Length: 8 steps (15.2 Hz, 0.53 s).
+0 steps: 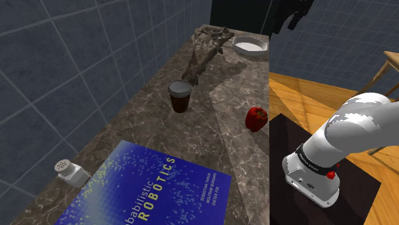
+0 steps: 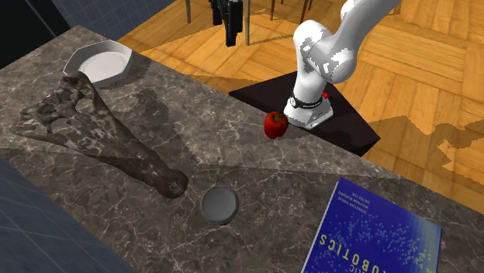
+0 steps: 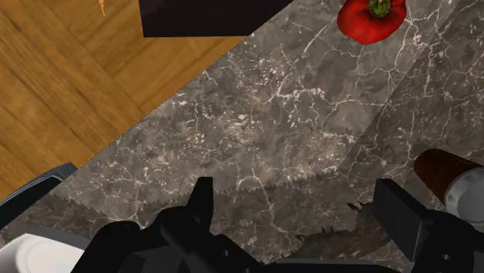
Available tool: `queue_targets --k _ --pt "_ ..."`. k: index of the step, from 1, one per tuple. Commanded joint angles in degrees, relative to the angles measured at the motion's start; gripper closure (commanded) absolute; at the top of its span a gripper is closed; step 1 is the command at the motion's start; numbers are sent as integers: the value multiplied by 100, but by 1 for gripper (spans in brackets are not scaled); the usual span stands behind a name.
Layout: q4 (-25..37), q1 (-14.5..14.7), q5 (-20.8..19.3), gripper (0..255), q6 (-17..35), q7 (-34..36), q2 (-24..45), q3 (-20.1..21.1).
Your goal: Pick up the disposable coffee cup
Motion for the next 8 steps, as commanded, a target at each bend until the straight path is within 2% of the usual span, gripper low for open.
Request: queue_targets --k 1,8 --pt "0 0 0 0 0 0 0 0" --pt "373 339 147 0 516 177 1159 558"
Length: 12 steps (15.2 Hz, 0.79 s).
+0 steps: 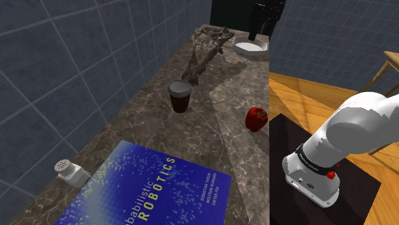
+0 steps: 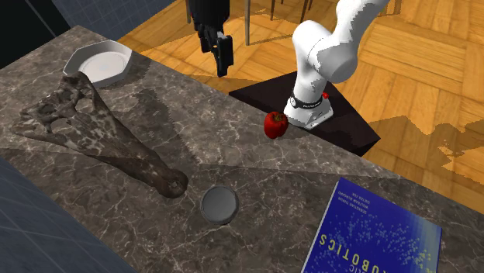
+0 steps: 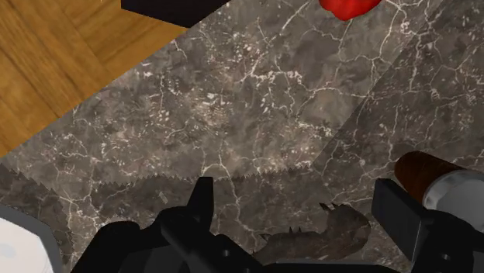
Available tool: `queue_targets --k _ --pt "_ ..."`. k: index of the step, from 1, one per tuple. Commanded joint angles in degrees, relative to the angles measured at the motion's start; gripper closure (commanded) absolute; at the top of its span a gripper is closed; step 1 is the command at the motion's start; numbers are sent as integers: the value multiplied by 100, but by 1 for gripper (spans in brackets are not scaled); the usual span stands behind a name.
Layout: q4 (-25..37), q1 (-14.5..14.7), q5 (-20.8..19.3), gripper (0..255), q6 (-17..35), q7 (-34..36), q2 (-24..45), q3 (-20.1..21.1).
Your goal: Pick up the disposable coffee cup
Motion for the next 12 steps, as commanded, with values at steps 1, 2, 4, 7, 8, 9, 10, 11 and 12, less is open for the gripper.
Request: queue_targets --k 1,2,4,7,8,9,10,11,12 --pt "148 87 20 0 135 48 360 155" --pt "226 129 25 0 194 75 536 234" --pt "395 209 23 0 303 133 894 391" --pt "684 325 -11 0 439 228 1445 622" --pt "790 363 -31 0 477 263 1631 697" --pt "900 402 -56 0 511 298 1820 772" --pt "1015 441 -85 0 541 335 2010 845" --pt "1135 481 -119 0 567 373 2202 918" --pt "1259 523 -158 0 589 413 2396 988"
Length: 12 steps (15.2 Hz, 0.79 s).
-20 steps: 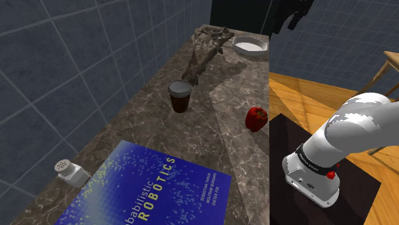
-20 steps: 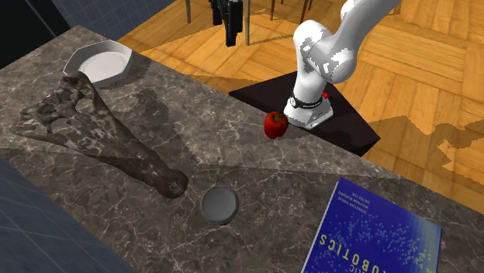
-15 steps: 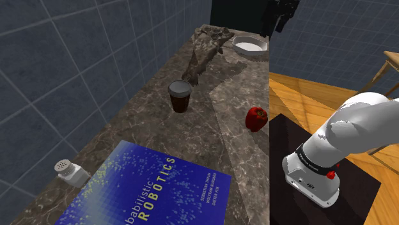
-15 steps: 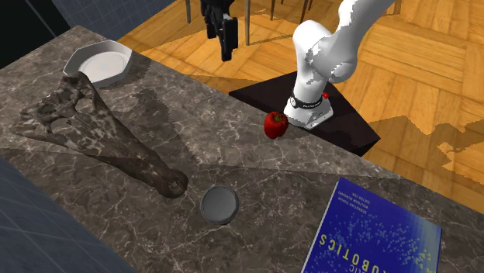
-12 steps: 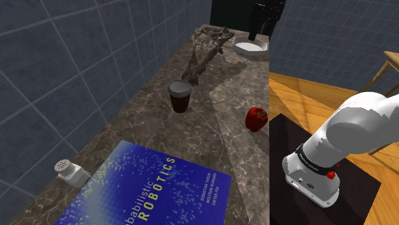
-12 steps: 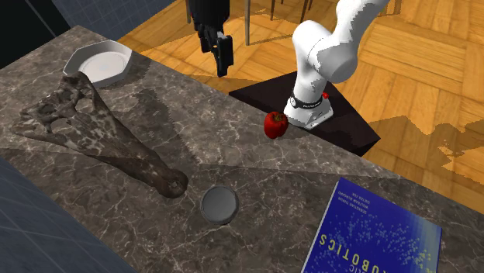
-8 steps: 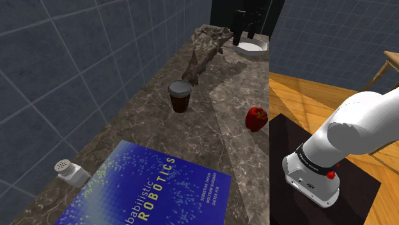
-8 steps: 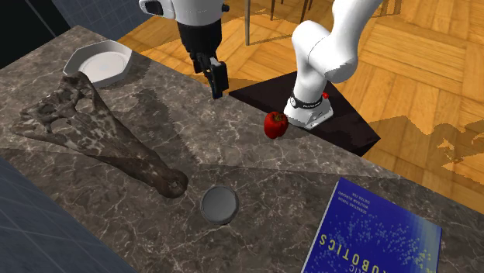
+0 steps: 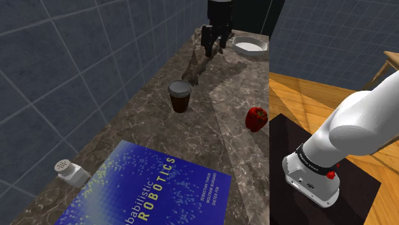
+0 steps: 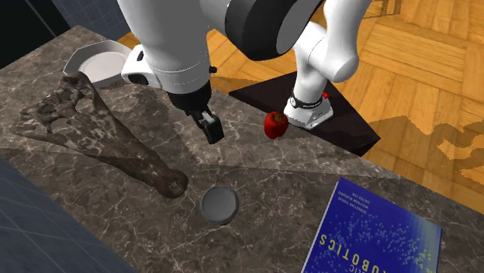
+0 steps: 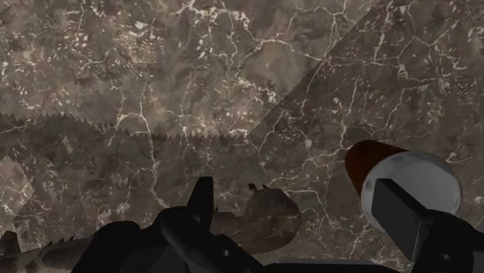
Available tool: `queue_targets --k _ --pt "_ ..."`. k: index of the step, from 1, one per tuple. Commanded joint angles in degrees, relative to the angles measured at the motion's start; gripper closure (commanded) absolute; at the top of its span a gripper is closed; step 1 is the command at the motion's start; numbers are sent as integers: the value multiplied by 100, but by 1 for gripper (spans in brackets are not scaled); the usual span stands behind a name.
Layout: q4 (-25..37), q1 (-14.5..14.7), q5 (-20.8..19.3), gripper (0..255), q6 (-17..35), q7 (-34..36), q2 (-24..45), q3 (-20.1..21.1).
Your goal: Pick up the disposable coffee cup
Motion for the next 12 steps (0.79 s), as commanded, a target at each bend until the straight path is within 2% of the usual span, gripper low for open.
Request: queue_targets --k 1,12 --pt "196 86 -76 0 98 86 389 146" --pt "1959 750 -781 0 -27 529 2661 717"
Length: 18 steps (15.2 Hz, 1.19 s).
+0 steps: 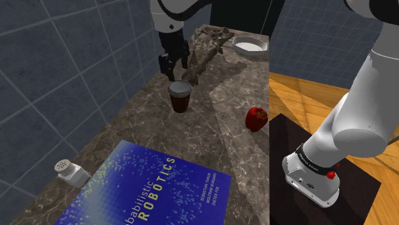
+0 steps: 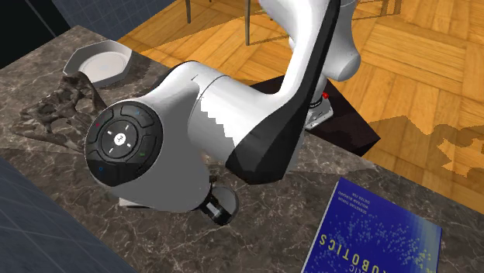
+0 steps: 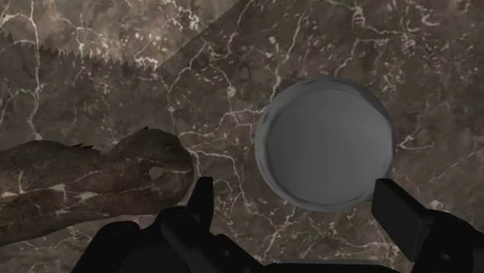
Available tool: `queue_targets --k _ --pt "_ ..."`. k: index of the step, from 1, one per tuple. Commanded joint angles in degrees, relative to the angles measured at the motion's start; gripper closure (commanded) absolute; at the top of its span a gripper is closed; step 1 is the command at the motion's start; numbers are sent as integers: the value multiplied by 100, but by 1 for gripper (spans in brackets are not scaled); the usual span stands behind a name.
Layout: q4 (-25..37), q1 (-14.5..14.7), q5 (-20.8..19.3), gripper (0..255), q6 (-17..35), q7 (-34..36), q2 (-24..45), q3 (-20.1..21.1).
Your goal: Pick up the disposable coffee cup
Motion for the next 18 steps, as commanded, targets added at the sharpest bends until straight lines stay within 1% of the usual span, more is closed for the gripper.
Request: queue_targets --k 1,2,9,11,12,18 --pt "380 154 -153 0 -70 54 440 63" --pt "562 233 -219 0 -112 78 636 86" --pt "188 232 -274 0 374 134 758 59" --pt "161 233 -280 0 413 139 770 56" --pt "157 229 -278 255 409 135 762 56" --pt "154 229 -276 255 408 135 756 57"
